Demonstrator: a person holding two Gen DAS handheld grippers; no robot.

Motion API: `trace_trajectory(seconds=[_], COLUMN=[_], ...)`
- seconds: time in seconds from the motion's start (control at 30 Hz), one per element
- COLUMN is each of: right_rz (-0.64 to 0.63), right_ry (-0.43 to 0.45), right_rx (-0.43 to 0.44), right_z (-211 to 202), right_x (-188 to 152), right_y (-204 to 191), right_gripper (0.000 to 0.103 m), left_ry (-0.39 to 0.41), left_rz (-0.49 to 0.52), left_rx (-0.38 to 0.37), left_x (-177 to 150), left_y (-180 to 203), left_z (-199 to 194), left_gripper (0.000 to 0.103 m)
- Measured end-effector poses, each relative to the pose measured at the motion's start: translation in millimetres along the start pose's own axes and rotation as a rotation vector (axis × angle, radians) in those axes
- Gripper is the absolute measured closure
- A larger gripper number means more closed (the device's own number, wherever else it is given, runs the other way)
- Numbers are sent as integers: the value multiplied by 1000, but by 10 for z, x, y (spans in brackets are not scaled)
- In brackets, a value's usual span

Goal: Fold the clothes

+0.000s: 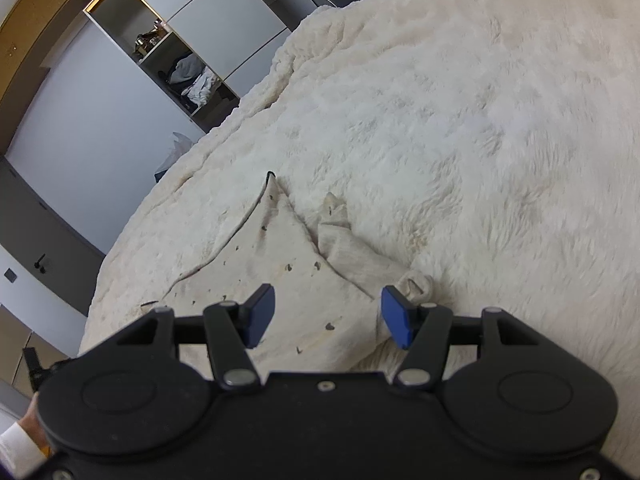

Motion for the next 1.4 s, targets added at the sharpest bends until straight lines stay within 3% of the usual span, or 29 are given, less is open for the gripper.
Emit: trace_trajectory(seconds=[0.2,0.23,0.27,0.33,0.37,0.4,0.53,0.6,0.67,0.7,0.77,0.83,0.9,0.93,1.1,1.17,1.2,1.27,1.4], right_rz=[-4,-7,-11,-14,-12,-10,-4,-6,-4,-2,-4,-8,-9,-8,9,10,10,11,8], right_ry=[-1,-2,-2,-1,0,-1,-1,4,7,8,7,7,11,11,15,17,15,11,15], right_rx=[8,9,9,12,14,16,21,22,23,24,29,34,38,40,52,52,50,46,46], right_z=[-1,-1,-2,-2,-2,0,-3,-17,-30,-35,-39,-44,-48,-48,-57,-53,-47,-41,-55], right_x=[-4,-7,-9,-9,-10,-12,-16,-13,-9,-9,-13,-13,-10,-11,1,3,3,-2,-5], right_y=[-6,-10,-17,-23,-24,-24,-24,-24,-16,-15,-20,-25,-28,-27,0,-3,-4,-9,-21], right_gripper=[46,46,46,46,46,46,46,46,46,46,46,46,46,46,46,46,46,46,46], left_ry=[55,60,65,84,84,66,-39,-104,-139,-150,-194,-238,-269,-270,-47,-29,-33,-77,-70], left_rz=[-34,-26,-8,126,183,238,445,550,554,520,429,412,452,468,736,852,864,830,670], left_rx=[141,130,111,-33,-101,-169,-374,-408,-389,-395,-439,-424,-395,-392,-300,-204,-154,-128,-182], left_x=[102,129,159,202,203,189,13,-148,-195,-180,-142,-161,-205,-198,137,98,80,67,147], left_y=[-201,-208,-192,142,316,513,1259,1624,1762,1785,1796,1828,1859,1874,2106,2230,2229,2146,1695], left_z=[27,-17,-69,-237,-305,-346,-353,-224,-65,0,121,266,327,328,126,198,249,300,86], left_gripper=[103,103,103,97,78,66,66,66,69,75,76,82,101,101,100,97,96,94,82])
Point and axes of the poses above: each gripper's, at about its wrist camera, not at the fingertips, and z roughly the way its jaws point, y to its right, x to its top, the point moved 5 cm from there along z, roughly the way its jaws point, and after that the axes turned 2 degrees about y, right-handed, at the moved point
